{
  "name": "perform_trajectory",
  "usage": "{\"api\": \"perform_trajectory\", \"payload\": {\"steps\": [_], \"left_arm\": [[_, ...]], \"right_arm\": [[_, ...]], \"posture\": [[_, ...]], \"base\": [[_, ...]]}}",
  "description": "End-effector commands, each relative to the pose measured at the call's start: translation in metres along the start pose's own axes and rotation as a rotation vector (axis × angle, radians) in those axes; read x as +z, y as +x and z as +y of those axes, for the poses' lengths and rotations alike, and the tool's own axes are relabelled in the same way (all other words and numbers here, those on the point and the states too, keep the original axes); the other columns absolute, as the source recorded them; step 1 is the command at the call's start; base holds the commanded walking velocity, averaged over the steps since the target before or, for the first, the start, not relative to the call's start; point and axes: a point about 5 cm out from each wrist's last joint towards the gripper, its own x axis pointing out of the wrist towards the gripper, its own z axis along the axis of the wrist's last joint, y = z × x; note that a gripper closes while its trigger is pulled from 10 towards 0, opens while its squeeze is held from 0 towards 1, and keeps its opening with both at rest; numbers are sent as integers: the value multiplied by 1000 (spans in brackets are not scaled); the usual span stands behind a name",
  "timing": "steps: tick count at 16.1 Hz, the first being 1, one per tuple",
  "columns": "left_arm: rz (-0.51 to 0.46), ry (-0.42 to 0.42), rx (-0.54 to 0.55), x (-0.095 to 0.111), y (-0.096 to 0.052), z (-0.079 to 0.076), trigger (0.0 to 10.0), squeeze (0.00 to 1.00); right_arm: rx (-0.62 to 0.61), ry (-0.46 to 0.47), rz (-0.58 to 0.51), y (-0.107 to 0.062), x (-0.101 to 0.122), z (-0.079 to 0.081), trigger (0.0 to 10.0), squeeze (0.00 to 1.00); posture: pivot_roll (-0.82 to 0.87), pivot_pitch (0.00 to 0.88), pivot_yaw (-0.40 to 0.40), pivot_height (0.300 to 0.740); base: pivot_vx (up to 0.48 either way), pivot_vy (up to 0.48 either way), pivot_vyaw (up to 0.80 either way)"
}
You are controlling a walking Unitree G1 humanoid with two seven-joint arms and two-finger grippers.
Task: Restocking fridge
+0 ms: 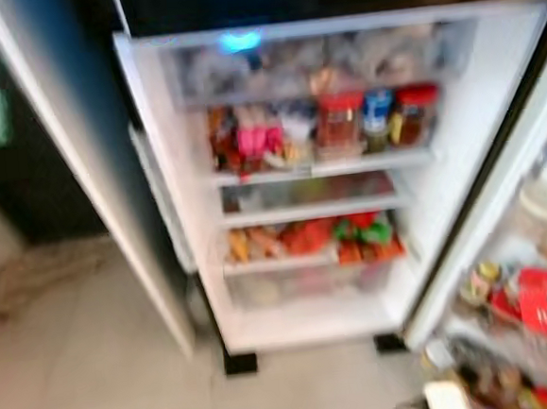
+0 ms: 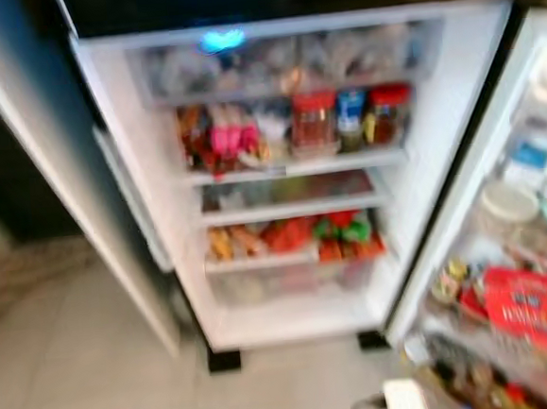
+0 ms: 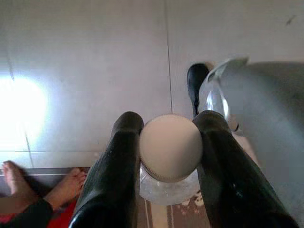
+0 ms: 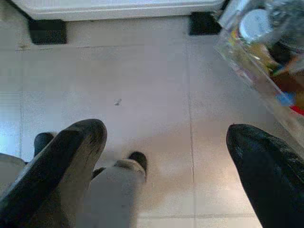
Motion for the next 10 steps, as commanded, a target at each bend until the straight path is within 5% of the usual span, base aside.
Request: {"api": "perform_trajectory", "payload": {"steps": [1, 4, 10], "left_arm": [[-14, -3, -8, 4, 1, -4, 10000, 0], [-15, -1, -10, 4, 1, -4, 10000, 0], [-145, 24, 30, 15, -1, -2, 10000, 0]], "right_arm": [[-14, 11, 17, -2, -6, -7, 10000, 0], [-8, 2, 21, -2, -6, -7, 10000, 0], [-12, -37, 26, -2, -6, -8, 10000, 0]], "posture": [[-40, 0, 14, 740], [-40, 0, 13, 740], [-35, 0, 13, 740]], "base": [[0, -341, 0], [0, -340, 0], [0, 0, 0]]}}
